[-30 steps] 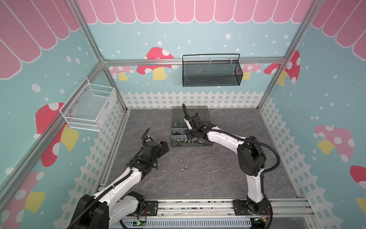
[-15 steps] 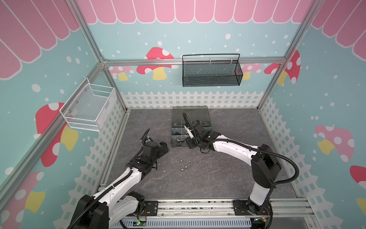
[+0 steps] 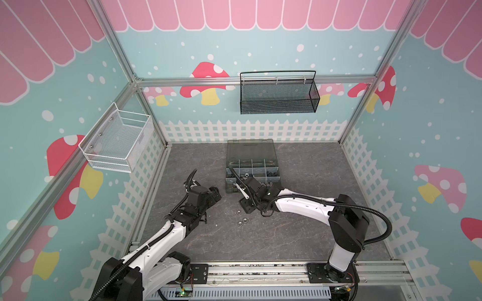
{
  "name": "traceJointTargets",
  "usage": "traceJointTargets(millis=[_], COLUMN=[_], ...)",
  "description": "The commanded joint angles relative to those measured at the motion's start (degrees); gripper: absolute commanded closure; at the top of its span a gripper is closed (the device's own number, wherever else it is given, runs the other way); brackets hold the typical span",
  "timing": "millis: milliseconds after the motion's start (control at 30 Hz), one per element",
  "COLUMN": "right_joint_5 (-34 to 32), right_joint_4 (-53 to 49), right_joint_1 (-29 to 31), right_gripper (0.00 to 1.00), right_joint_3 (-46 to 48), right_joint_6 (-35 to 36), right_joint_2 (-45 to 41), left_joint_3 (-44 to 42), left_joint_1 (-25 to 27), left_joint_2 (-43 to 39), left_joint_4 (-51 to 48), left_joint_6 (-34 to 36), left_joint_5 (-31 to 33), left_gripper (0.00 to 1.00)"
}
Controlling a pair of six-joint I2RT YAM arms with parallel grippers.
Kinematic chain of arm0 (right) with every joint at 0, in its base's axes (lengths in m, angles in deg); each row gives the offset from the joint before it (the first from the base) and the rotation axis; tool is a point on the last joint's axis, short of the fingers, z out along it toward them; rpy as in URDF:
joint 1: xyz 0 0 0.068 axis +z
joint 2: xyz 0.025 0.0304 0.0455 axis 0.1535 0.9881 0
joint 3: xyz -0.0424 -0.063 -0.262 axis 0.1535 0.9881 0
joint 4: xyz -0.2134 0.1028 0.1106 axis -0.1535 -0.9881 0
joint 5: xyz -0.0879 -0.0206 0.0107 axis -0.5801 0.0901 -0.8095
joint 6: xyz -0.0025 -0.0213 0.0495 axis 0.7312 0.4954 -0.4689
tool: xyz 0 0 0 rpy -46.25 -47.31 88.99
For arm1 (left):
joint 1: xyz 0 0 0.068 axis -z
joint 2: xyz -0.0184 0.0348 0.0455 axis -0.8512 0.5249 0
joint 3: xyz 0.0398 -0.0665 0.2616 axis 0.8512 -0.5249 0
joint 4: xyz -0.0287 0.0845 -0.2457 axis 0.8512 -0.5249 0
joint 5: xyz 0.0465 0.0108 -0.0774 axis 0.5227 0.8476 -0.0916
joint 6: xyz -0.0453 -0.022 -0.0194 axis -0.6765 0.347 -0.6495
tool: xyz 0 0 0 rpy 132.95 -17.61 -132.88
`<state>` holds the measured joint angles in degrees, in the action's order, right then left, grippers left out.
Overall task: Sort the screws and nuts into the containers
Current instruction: 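Move the right gripper back over the remaining silver nuts, then lower the right gripper and close it on a third silver hex nut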
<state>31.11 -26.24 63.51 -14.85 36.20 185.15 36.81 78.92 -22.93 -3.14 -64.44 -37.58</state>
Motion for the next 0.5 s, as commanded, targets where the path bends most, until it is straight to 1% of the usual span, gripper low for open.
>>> traceJointTargets(millis=[0, 133, 167, 467], right_joint_5=[0.99, 0.32, 0.07, 0.0], right_joint_4=[-1.99, -2.89, -3.08, -2.9], right_joint_1=[1.6, 2.88, 3.09, 3.42], right_gripper=[0.41, 0.42, 0.42, 0.46], right_joint_3=[-1.39, -3.8, -4.36, -7.13], right_joint_6=[0.52, 1.54, 1.72, 2.69], right_joint_2=[3.63, 6.2, 8.33, 13.02], left_joint_3=[-0.41, -0.54, -0.56, -0.62], left_joint_1=[-0.45, -0.45, -0.45, -0.42], left_joint_2=[-0.9, -1.02, -1.02, -0.76], left_joint_4=[-0.67, -0.6, -0.61, -0.52], left_joint_6=[-1.87, -1.82, -1.82, -1.82], left_joint_5=[1.6, 1.76, 1.78, 1.77], left_gripper=[0.0, 0.0, 0.0, 0.0])
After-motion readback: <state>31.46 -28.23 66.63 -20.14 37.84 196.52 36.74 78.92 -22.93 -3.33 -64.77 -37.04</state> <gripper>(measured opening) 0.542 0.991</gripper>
